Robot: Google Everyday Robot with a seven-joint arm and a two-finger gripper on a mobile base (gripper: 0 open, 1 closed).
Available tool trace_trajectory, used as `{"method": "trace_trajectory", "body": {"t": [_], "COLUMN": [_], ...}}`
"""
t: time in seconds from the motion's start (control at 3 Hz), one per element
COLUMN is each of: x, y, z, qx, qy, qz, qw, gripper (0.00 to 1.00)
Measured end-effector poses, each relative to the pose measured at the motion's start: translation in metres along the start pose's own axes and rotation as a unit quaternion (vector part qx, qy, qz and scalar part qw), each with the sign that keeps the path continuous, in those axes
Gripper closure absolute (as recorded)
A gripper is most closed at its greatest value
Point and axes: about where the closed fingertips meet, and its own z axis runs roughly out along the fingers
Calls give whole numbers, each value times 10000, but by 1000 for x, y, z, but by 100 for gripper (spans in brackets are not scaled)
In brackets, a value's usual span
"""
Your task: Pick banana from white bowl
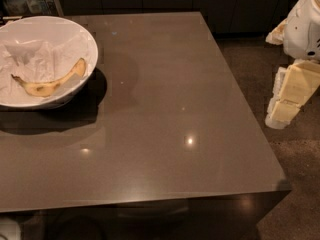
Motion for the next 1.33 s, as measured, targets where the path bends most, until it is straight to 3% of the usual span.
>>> {"method": "trace_trajectory", "body": {"t": [0.33, 1.0, 1.33], "x": [-56, -66, -110], "y": [-40, -47, -54], "z": [6, 6, 6], "qx": [-231, -93, 32], "qy": [211, 82, -113], "qz": [-57, -106, -438], "qw": [9995, 9999, 9990], "gripper": [0, 0, 0]}}
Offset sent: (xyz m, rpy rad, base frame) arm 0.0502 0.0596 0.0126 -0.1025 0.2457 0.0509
